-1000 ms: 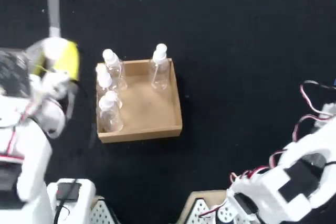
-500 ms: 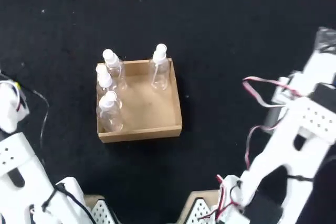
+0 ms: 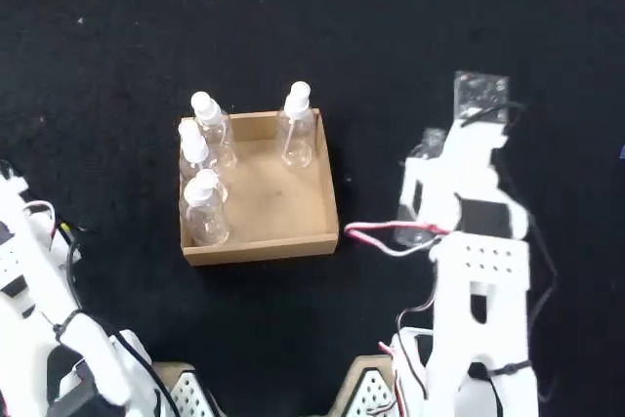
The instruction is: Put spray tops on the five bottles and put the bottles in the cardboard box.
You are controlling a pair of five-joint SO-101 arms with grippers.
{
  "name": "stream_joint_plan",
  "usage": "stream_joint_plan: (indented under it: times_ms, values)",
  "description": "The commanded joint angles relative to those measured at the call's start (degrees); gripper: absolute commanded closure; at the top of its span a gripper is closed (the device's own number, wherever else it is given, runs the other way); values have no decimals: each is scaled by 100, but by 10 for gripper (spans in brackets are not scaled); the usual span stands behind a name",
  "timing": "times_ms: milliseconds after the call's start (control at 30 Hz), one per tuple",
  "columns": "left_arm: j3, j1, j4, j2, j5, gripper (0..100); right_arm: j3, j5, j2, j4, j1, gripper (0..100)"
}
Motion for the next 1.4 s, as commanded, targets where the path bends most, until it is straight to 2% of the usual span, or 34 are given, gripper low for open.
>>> stream_joint_plan:
  times_ms: [0,100,233,300,467,767,1167,1367]
  values:
    - [198,-48,-598,149,-9,970,532,-70,-330,-791,-132,988]
    - [251,-13,-624,229,-9,950,963,-70,-330,-1178,-158,988]
    - [391,-4,-615,229,-9,812,1253,-26,-330,-1495,-114,988]
    - [426,-31,-633,229,-9,774,1279,-26,-330,-1495,-114,988]
    - [312,-4,-615,167,-9,776,1367,-26,-330,-1530,-123,988]
    - [-1165,312,-633,404,-9,773,1429,-26,-330,-1521,-132,988]
    - [-2712,338,-993,3156,18,777,1490,-26,-330,-1538,-132,988]
    - [-3143,-4,-1169,4053,0,777,1490,-26,-330,-1538,-141,988]
